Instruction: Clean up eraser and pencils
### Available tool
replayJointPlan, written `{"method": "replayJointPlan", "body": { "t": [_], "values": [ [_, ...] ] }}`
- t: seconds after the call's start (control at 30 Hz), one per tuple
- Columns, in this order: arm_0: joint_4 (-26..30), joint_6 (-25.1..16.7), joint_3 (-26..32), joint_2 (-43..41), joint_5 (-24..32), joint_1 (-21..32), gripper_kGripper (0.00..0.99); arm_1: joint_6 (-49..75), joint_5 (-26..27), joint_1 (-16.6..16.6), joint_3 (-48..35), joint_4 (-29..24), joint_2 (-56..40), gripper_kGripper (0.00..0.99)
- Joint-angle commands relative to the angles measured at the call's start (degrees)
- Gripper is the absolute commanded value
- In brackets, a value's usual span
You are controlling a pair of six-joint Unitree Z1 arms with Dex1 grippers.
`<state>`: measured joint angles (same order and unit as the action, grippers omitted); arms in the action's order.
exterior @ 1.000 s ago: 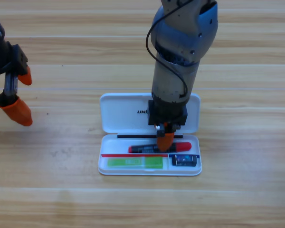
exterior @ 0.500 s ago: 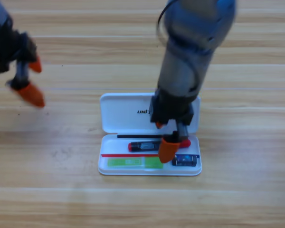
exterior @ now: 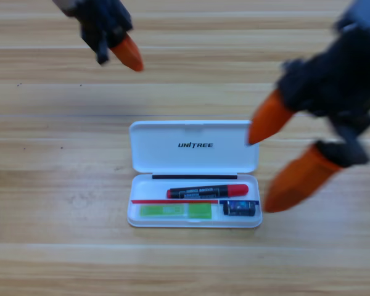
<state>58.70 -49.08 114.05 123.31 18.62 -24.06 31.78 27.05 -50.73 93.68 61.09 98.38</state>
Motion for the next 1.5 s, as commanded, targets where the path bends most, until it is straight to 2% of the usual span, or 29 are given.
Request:
{"method": "replayJointPlan", "body": {
  "t": [0.03, 0.13, 0.17, 0.33, 0.57, 0.87, 1.1, 1.5],
  "values": [
    [1.59, -1.02, 3.81, 12.92, 5.64, 1.56, 0.0, -2.08, -1.21, 2.3, -7.63, -2.82, -11.99, 0.974],
    [11.79, -2.6, 15.06, 21.18, 11.18, 1.82, 0.0, -3.31, -2.44, 2.3, -11.85, -5.8, -16.64, 0.976],
    [13.72, -2.95, 17.0, 22.76, 12.32, 1.82, 0.0, -3.66, -2.7, 2.3, -12.91, -6.6, -17.61, 0.976],
    [17.15, -5.5, 16.64, 23.91, 17.07, 1.47, 0.0, -4.1, -2.62, 2.3, -14.66, -7.3, -19.19, 0.976],
    [20.4, -9.01, 13.04, 22.32, 20.32, -0.03, 0.0, -4.18, -2.44, 1.07, -14.75, -7.74, -19.28, 0.976],
    [20.31, -9.72, 6.54, 15.56, 20.41, -2.05, 0.0, -4.1, -2.44, 0.81, -17.21, -9.67, -19.37, 0.976],
    [20.23, -9.45, 3.72, 11.6, 20.5, -3.98, 0.0, -4.54, -2.09, 0.37, -16.77, -10.02, -19.37, 0.976],
    [15.48, -9.72, -4.45, 8.97, 18.56, -5.39, 0.0, -4.62, -1.74, -0.42, -16.86, -10.2, -19.02, 0.976]
  ]
}}
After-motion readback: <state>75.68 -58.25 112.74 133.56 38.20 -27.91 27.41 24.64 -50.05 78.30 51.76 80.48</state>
